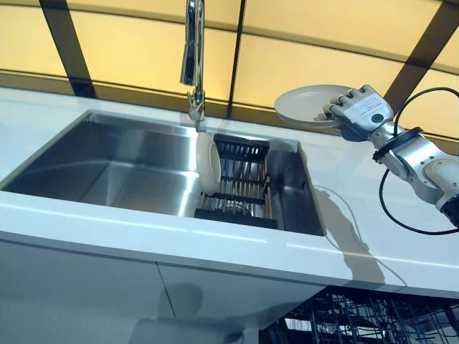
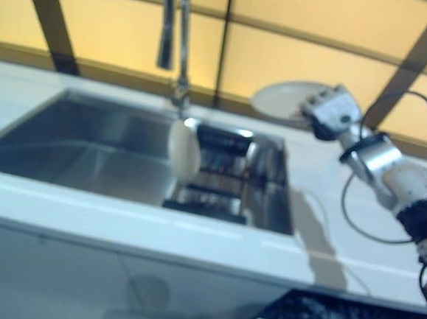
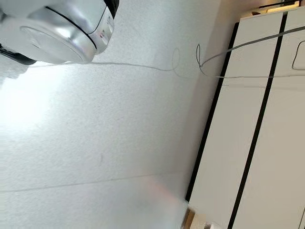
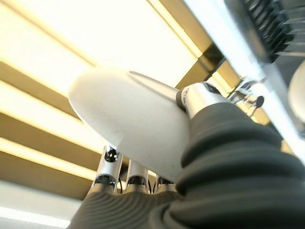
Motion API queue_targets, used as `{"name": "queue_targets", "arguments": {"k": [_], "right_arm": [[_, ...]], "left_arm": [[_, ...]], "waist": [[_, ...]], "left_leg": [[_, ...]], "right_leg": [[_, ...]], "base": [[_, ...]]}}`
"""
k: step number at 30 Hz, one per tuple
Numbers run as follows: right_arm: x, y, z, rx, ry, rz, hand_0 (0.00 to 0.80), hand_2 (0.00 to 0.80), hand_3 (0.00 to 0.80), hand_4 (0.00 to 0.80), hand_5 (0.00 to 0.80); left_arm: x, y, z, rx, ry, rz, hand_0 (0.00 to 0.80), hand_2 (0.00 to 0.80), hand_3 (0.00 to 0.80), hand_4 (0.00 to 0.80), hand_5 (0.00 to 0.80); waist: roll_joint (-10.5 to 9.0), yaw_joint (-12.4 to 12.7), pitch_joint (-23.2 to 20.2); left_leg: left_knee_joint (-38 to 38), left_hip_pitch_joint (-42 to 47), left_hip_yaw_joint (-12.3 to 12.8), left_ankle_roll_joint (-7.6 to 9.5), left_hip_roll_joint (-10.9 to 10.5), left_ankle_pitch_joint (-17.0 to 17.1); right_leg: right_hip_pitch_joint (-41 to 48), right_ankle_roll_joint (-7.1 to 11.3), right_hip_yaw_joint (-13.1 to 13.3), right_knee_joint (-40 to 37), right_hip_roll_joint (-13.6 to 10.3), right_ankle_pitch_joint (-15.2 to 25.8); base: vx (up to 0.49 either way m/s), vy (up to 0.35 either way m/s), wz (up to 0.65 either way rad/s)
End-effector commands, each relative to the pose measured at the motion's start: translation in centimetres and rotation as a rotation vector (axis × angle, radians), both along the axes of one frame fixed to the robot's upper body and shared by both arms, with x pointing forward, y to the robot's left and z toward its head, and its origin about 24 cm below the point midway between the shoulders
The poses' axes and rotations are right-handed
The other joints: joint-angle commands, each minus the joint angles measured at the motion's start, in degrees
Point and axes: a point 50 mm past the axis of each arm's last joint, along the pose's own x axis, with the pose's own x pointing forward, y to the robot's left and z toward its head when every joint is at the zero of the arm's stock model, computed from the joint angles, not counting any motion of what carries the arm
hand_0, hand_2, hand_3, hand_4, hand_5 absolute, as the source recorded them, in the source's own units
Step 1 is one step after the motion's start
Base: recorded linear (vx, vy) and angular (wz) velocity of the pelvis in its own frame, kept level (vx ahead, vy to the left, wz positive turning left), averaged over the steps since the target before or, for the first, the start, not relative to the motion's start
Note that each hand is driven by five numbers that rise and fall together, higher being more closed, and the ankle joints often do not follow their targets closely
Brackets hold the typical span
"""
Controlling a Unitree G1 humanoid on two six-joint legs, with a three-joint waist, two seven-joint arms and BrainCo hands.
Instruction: Take plates into dishwasher
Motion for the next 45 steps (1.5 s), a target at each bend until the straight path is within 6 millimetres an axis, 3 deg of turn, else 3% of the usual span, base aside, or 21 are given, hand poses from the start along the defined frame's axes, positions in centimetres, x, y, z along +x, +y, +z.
{"name": "queue_targets", "arguments": {"k": [1, 14, 18, 24, 28, 38, 45], "right_arm": [[-1.8, -3.1, 3.0, 0.069, -0.086, -0.076, 0.8, 0.8, 0.8, 0.8, 0.8], [-3.9, -8.6, 1.1, 0.244, -0.018, -0.185, 0.8, 0.8, 0.8, 0.8, 0.8], [-5.1, -11.8, -1.3, 0.495, 0.1, -0.226, 0.8, 0.8, 0.8, 0.8, 0.8], [-6.1, -13.7, -4.0, 0.741, 0.245, -0.21, 0.8, 0.8, 0.8, 0.8, 0.8], [-7.6, -16.0, -6.3, 0.929, 0.313, -0.226, 0.8, 0.8, 0.8, 0.8, 0.8], [-10.1, -19.0, -8.8, 1.172, 0.425, -0.271, 0.8, 0.8, 0.8, 0.8, 0.8], [-11.1, -19.9, -11.7, 1.392, 0.647, -0.265, 0.8, 0.8, 0.8, 0.8, 0.8]], "left_arm": [[-1.1, 0.6, -0.3, 0.026, 0.049, -0.027, 0.0, 0.0, 0.0, 0.0, 0.0], [-1.4, 0.7, -0.4, 0.03, 0.085, -0.062, 0.0, 0.0, 0.0, 0.0, 0.0], [-1.3, 1.0, -0.3, 0.037, 0.09, -0.068, 0.0, 0.0, 0.0, 0.0, 0.0], [-1.0, 1.3, -0.2, 0.036, 0.08, -0.046, 0.0, 0.0, 0.0, 0.0, 0.0], [-1.1, 1.6, -0.1, 0.039, 0.078, -0.045, 0.0, 0.0, 0.0, 0.0, 0.0], [-1.5, 1.7, -0.2, 0.042, 0.08, -0.033, 0.0, 0.0, 0.0, 0.0, 0.0], [-2.1, 2.5, -0.1, 0.053, 0.096, -0.023, 0.0, 0.0, 0.0, 0.0, 0.0]], "waist": [[-2.44, -0.34, -4.39], [-2.24, -4.75, -7.26], [-1.92, -7.4, -7.38], [-1.88, -9.18, -7.17], [-2.08, -10.63, -6.95], [-2.52, -12.15, -6.65], [-2.64, -12.63, -6.26]], "left_leg": [[-0.16, 4.57, 2.5, 1.65, -0.82, -7.08], [-0.16, 7.93, 6.87, 2.54, -0.67, -8.91], [-0.16, 8.71, 8.84, 2.94, -0.44, -9.4], [-0.16, 9.28, 10.15, 3.14, -0.08, -9.59], [-0.16, 9.56, 11.51, 3.19, 0.44, -9.71], [-0.16, 9.97, 12.91, 3.21, 0.92, -9.83], [-0.16, 9.93, 13.14, 3.03, 1.14, -9.75]], "right_leg": [[0.85, 4.98, 1.64, -0.01, -2.08, 1.05], [1.49, 6.1, 6.19, -0.01, -1.8, 2.46], [1.04, 6.46, 8.51, -0.01, -1.54, 3.38], [0.63, 6.49, 9.96, 0.19, -1.34, 3.77], [0.18, 6.31, 11.13, 0.22, -0.86, 4.03], [-0.15, 5.89, 12.46, 0.3, -0.23, 4.06], [-0.35, 5.65, 12.54, 0.28, -0.09, 4.14]], "base": [[0.034, 0.038, -0.23], [0.019, 0.028, -0.28], [0.003, 0.009, -0.28], [-0.003, -0.004, -0.19], [-0.021, -0.035, -0.11], [0.012, -0.027, -0.14], [0.005, -0.01, 0.0]]}}
